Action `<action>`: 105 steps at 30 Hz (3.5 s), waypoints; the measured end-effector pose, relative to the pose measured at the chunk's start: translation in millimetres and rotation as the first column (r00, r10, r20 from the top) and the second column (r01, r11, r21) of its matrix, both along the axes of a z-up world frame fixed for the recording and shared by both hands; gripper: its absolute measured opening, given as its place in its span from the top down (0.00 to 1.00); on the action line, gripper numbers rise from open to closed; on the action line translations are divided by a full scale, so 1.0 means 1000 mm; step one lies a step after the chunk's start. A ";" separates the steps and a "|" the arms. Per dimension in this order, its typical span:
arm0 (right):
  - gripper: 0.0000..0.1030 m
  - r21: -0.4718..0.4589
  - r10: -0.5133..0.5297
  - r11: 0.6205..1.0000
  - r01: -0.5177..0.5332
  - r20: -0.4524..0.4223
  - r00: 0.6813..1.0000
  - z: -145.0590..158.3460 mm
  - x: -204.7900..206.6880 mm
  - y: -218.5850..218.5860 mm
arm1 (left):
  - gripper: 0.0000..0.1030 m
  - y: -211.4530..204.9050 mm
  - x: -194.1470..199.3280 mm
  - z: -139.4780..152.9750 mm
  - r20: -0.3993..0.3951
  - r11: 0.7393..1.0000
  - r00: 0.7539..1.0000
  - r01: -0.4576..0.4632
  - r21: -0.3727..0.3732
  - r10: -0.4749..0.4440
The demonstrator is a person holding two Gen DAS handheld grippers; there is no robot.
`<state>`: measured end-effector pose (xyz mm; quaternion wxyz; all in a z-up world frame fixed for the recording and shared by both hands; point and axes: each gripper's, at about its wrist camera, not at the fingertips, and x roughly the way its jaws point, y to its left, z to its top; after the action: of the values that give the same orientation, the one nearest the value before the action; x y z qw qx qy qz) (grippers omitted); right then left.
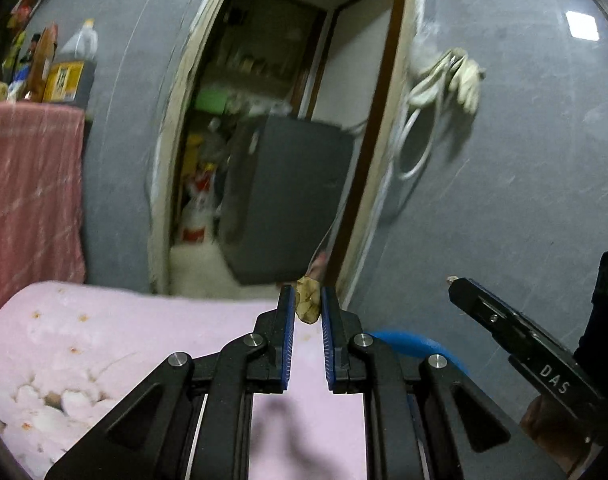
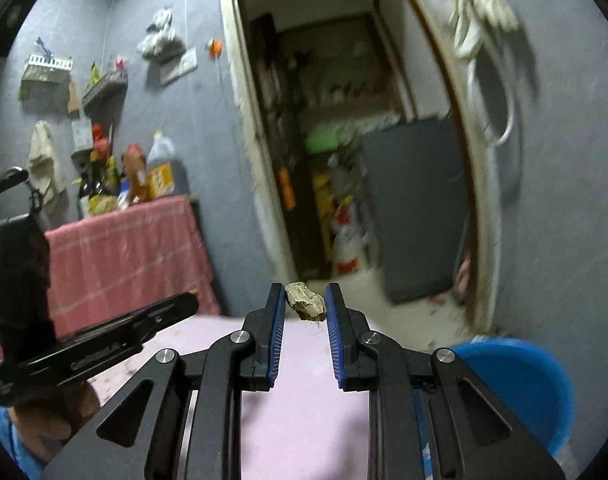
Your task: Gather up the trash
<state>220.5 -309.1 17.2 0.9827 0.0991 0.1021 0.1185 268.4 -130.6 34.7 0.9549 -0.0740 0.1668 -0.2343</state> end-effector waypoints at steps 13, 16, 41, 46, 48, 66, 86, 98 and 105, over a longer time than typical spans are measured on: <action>0.82 -0.022 -0.244 0.968 0.250 0.151 0.958 0.013 -0.034 -0.065 | 0.90 -0.072 -0.020 0.016 0.157 0.996 0.986 0.069 -0.057 -0.059; 0.82 -0.015 -0.272 0.961 0.277 0.136 0.952 0.009 -0.034 -0.079 | 0.90 -0.088 -0.016 0.013 0.149 0.995 0.985 0.088 -0.037 -0.081; 0.81 0.026 -0.311 0.948 0.319 -0.156 0.938 -0.056 -0.001 -0.121 | 0.90 -0.146 0.034 -0.061 -0.179 0.983 0.970 0.177 0.057 -0.164; 0.81 0.035 -0.304 0.948 0.316 -0.187 0.934 -0.059 0.004 -0.124 | 0.89 -0.151 0.041 -0.068 -0.231 0.978 0.958 0.192 0.078 -0.169; 0.79 0.036 -0.302 0.949 0.314 -0.197 0.933 -0.061 0.005 -0.125 | 0.89 -0.152 0.042 -0.071 -0.250 0.976 0.953 0.199 0.085 -0.173; 0.47 0.057 -0.313 0.943 0.327 -0.181 0.932 -0.055 -0.003 -0.133 | 0.39 -0.126 0.038 -0.064 -0.240 0.993 0.966 0.113 0.041 -0.100; 0.00 -0.013 -0.290 0.957 0.289 -0.014 0.957 -0.001 -0.084 -0.087 | 0.02 -0.049 -0.051 -0.012 -0.020 0.998 0.999 -0.043 0.038 0.044; 0.00 -0.085 -0.275 0.957 0.278 0.046 0.960 0.005 -0.144 -0.046 | 0.02 -0.014 -0.124 -0.017 0.032 0.994 0.997 -0.075 0.083 0.073; 0.00 -0.113 -0.267 0.956 0.272 0.055 0.962 0.001 -0.169 -0.028 | 0.02 0.005 -0.161 -0.028 0.043 0.989 0.994 -0.105 0.102 0.101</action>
<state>51.1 -337.0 18.1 0.9956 0.0510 0.0752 -0.0211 107.8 -125.5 7.2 0.9712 -0.0284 0.1567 -0.1771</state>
